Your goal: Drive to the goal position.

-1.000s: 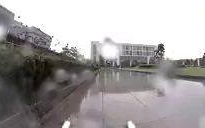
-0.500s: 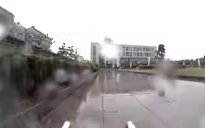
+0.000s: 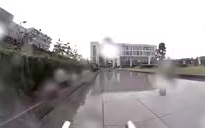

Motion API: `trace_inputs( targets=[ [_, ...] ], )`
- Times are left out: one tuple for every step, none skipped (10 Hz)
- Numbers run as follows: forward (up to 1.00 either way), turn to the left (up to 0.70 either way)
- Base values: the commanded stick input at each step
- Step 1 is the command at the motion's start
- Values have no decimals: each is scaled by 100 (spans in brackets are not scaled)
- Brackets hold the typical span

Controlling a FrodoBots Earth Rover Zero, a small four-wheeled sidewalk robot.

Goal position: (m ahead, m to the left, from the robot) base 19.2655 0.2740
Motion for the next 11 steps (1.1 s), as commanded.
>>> trace_inputs(
  targets=[
    [70, 0],
    [70, 0],
    [70, 0],
    [70, 0],
    [70, 0],
    [70, 0],
    [70, 0],
    [70, 0],
    [70, 0],
    [70, 0],
    [70, 0]
  ],
)
